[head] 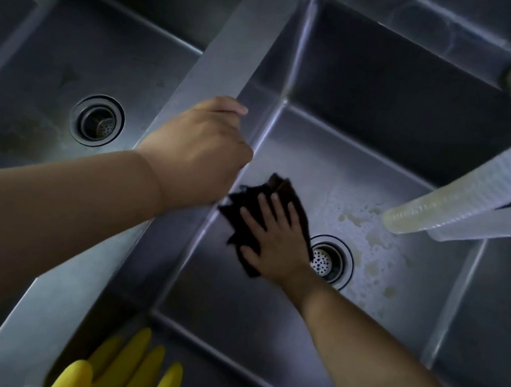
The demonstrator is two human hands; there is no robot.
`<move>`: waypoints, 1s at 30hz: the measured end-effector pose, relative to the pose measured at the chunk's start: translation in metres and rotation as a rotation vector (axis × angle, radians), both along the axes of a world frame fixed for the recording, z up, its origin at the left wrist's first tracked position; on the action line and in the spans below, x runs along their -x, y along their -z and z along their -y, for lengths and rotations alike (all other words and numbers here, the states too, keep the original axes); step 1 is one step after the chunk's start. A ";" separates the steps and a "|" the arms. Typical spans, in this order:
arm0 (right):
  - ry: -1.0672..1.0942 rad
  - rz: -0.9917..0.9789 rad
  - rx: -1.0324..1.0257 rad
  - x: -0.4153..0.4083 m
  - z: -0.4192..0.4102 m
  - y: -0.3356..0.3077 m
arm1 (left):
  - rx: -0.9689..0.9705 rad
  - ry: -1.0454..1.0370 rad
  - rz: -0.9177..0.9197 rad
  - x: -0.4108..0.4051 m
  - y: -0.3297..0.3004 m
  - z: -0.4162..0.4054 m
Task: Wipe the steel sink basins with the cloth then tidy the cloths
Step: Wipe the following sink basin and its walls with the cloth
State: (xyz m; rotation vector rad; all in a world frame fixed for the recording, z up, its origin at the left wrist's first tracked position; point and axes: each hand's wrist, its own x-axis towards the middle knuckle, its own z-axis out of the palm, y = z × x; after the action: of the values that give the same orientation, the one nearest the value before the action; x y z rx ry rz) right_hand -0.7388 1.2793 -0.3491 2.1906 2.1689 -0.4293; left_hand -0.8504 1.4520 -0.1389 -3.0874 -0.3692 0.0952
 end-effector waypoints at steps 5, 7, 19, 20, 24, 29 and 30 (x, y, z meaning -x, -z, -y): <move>0.301 0.107 0.054 -0.066 -0.012 0.005 | -0.191 0.114 -0.130 -0.003 0.005 0.011; 0.395 0.132 0.066 -0.088 -0.002 0.002 | -0.236 0.155 -0.268 -0.012 0.008 0.026; 0.589 0.163 0.112 -0.101 0.169 -0.005 | 0.172 -0.190 -0.640 -0.017 0.098 0.122; 0.581 0.158 0.105 -0.091 0.182 -0.005 | 0.180 -0.204 -0.644 -0.014 0.101 0.121; 0.576 0.156 0.116 -0.044 0.207 -0.003 | 0.164 -0.232 -0.663 -0.005 0.106 0.107; 0.634 0.136 0.141 -0.002 0.183 -0.002 | 0.212 -0.284 -0.603 -0.012 0.109 0.095; 0.624 0.127 0.138 0.003 0.176 -0.002 | 0.228 -0.297 -0.589 -0.014 0.109 0.093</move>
State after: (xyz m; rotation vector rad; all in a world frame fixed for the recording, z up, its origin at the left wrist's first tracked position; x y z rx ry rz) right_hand -0.7416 1.1036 -0.3475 2.6834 1.3120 -0.4189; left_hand -0.8360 1.3586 -0.2480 -2.9813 -0.8135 1.0849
